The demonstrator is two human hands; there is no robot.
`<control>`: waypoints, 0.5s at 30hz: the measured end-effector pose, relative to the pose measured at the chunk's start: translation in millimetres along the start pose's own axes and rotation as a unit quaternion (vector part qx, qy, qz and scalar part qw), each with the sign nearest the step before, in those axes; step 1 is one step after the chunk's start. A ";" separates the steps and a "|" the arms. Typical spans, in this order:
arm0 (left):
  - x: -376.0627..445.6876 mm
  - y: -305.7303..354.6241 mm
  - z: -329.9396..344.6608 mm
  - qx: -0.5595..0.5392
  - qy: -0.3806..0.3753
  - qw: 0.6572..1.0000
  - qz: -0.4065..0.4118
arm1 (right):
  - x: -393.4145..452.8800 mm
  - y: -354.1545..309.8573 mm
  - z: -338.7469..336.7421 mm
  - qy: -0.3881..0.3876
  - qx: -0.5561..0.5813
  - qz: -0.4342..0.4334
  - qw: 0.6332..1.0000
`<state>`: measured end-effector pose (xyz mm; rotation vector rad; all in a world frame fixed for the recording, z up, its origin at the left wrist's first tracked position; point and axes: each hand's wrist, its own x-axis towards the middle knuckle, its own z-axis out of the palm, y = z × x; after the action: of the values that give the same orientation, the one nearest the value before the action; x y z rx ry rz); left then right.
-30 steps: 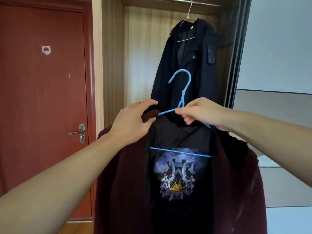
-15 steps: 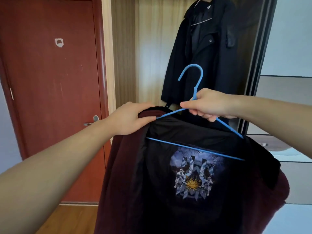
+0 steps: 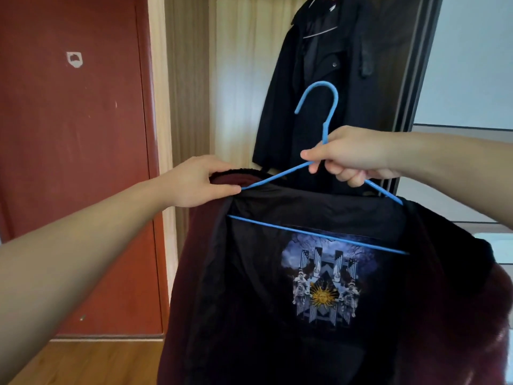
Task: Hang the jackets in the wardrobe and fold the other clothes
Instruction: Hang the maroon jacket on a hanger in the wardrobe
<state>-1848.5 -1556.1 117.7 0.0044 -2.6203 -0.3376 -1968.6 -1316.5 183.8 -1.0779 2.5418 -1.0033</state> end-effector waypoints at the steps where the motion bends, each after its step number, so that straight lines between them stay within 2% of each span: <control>1: 4.5 -0.8 1.2 0.029 0.005 1.000 0.005 | 0.1 -0.7 0.2 0.004 0.007 -0.003 1.000; 4: 16.9 7.5 6.1 0.044 0.038 0.998 -0.002 | 1.2 -2.1 -1.2 0.018 0.020 -0.014 1.000; 9: 36.6 39.0 17.1 -0.040 0.131 0.990 0.010 | 3.6 -5.3 -1.6 0.037 0.045 -0.019 0.998; 12: 42.0 37.5 22.9 -0.048 0.130 0.990 0.015 | 3.1 -3.7 -3.2 0.034 0.064 -0.009 0.997; 15: 44.3 34.1 34.7 0.014 0.111 0.994 0.007 | 4.9 1.1 -2.8 0.047 0.076 0.003 0.996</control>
<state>-1901.9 -1517.7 117.5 0.0312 -2.4031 -0.2784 -1973.9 -1317.9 185.5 -1.0027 2.4915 -1.2511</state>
